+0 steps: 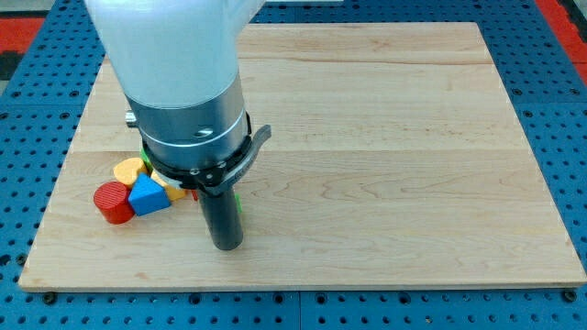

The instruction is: Push the green star to the center of the board

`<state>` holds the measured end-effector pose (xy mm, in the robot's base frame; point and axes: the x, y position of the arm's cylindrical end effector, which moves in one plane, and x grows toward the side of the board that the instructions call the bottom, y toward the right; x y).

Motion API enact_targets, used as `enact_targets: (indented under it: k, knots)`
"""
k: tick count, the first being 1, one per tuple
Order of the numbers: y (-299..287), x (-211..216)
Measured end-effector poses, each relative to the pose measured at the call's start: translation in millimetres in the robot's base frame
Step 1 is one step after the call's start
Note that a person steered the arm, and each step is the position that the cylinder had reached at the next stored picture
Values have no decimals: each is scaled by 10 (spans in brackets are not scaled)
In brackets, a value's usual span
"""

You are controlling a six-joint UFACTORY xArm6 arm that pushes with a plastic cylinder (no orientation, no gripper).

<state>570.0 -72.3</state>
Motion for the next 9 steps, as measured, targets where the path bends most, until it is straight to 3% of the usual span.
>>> enact_targets:
  k: [1,3,4,7,8,9]
  knots:
    - [-119,181]
    - [-1056,150]
    - [-940,-51]
    - [558,-302]
    - [936,-807]
    - [1060,-1029]
